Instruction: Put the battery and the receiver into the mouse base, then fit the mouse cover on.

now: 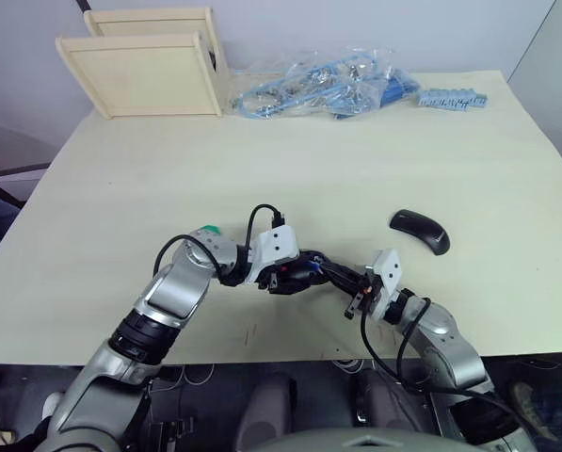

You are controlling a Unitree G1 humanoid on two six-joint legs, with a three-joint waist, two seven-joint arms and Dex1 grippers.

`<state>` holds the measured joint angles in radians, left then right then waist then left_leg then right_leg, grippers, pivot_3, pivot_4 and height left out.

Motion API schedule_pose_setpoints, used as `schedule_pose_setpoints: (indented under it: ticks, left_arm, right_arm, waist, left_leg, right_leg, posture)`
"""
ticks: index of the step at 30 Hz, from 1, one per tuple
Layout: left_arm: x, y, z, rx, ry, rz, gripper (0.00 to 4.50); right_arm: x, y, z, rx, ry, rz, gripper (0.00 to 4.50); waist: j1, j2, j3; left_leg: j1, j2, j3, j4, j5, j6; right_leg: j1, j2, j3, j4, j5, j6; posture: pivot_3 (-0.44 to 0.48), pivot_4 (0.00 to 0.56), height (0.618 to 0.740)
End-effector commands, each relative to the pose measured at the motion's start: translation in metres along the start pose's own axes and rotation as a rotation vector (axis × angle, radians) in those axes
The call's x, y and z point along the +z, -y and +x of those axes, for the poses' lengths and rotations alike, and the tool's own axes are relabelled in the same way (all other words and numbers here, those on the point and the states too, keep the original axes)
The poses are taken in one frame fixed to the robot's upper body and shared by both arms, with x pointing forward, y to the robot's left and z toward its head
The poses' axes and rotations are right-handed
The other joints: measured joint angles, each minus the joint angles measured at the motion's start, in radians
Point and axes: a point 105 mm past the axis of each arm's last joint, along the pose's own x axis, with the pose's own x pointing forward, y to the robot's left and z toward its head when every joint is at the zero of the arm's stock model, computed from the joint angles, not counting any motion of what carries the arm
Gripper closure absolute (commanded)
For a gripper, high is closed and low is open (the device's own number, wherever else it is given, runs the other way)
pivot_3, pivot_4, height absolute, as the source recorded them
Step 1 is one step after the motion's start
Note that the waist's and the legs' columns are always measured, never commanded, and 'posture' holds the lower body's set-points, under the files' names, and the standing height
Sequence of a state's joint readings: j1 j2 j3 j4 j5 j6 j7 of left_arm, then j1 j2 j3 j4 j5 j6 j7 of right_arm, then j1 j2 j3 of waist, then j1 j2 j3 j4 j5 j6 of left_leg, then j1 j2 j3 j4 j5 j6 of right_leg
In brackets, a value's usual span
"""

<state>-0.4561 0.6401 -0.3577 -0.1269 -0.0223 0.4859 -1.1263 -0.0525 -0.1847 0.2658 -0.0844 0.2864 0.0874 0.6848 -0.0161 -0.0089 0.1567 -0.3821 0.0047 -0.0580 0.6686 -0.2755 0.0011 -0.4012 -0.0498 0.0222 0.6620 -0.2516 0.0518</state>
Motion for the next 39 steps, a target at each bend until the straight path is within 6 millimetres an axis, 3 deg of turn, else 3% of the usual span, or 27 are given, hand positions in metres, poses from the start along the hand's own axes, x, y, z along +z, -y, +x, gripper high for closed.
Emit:
schedule_pose_setpoints:
  ticks: [1, 10, 15, 20, 22, 25, 28, 32, 39]
  left_arm:
    - [-0.008, 0.015, 0.010, -0.068, -0.024, -0.023, 1.52]
    - [-0.008, 0.016, 0.011, -0.068, -0.025, -0.026, 1.52]
    - [-0.008, 0.017, 0.011, -0.068, -0.024, -0.027, 1.52]
    - [-0.008, 0.017, 0.012, -0.068, -0.024, -0.028, 1.52]
    - [-0.008, 0.017, 0.012, -0.068, -0.025, -0.029, 1.52]
    - [-0.008, 0.016, 0.013, -0.066, -0.026, -0.030, 1.52]
    - [-0.009, 0.015, 0.013, -0.066, -0.027, -0.031, 1.52]
    - [-0.009, 0.016, 0.013, -0.068, -0.026, -0.031, 1.52]
    - [-0.009, 0.015, 0.014, -0.073, -0.025, -0.030, 1.52]
  right_arm:
    - [-0.010, -0.001, 0.003, -0.002, -0.028, 0.007, 4.47]
    - [-0.023, -0.006, 0.007, 0.036, -0.121, -0.002, 4.47]
    - [-0.044, -0.010, 0.004, 0.070, -0.265, -0.045, 4.47]
    - [-0.052, -0.006, 0.000, 0.053, -0.347, -0.028, 4.47]
    - [-0.048, -0.004, -0.001, 0.054, -0.352, -0.034, 4.47]
    - [-0.012, -0.001, 0.000, 0.048, -0.195, -0.034, 4.47]
    - [0.014, 0.001, -0.015, 0.059, -0.122, -0.046, 4.47]
    - [0.033, 0.002, -0.044, 0.082, -0.124, -0.056, 4.47]
    - [0.059, -0.001, -0.103, 0.146, -0.187, -0.121, 1.41]
  waist:
    - [0.000, 0.000, 0.000]
    - [-0.002, 0.000, -0.001]
    - [-0.003, 0.001, -0.003]
    - [-0.005, -0.001, -0.008]
    - [-0.005, 0.000, -0.009]
    - [-0.004, 0.000, -0.010]
    - [0.002, 0.000, -0.009]
    - [0.002, 0.001, -0.009]
    - [0.004, 0.000, -0.008]
  left_leg:
    - [0.000, 0.000, 0.000, 0.000, 0.000, 0.000]
    - [0.003, 0.000, 0.000, 0.000, 0.000, 0.000]
    - [0.004, 0.000, 0.000, 0.000, 0.000, 0.000]
    - [0.005, 0.001, 0.000, 0.000, 0.000, 0.000]
    - [0.005, 0.001, 0.000, 0.000, 0.000, 0.000]
    - [0.005, 0.001, 0.000, 0.000, 0.000, 0.000]
    - [0.003, 0.000, -0.001, 0.000, 0.000, 0.000]
    - [0.002, 0.000, -0.001, 0.000, -0.001, 0.001]
    - [0.002, 0.000, 0.000, 0.000, -0.001, 0.001]
  right_leg:
    - [0.000, 0.000, 0.000, 0.000, 0.000, 0.000]
    - [0.004, 0.000, 0.000, 0.000, 0.000, 0.000]
    - [0.004, 0.001, 0.000, 0.000, 0.000, 0.000]
    - [0.005, 0.001, 0.000, 0.000, 0.000, 0.000]
    - [0.005, 0.001, 0.000, 0.000, 0.000, 0.000]
    - [0.005, 0.001, 0.000, 0.000, 0.000, 0.000]
    - [0.005, 0.001, -0.001, -0.002, 0.000, 0.000]
    - [0.004, 0.000, 0.000, -0.002, 0.000, 0.000]
    - [0.005, 0.000, -0.002, -0.003, -0.001, 0.001]
  posture:
    - [0.000, 0.150, 0.740]
    - [0.000, 0.150, 0.740]
    - [0.000, 0.150, 0.740]
    - [0.000, 0.150, 0.740]
    - [0.000, 0.150, 0.740]
    - [0.000, 0.150, 0.740]
    - [0.000, 0.150, 0.740]
    - [0.000, 0.150, 0.740]
    - [0.000, 0.150, 0.740]
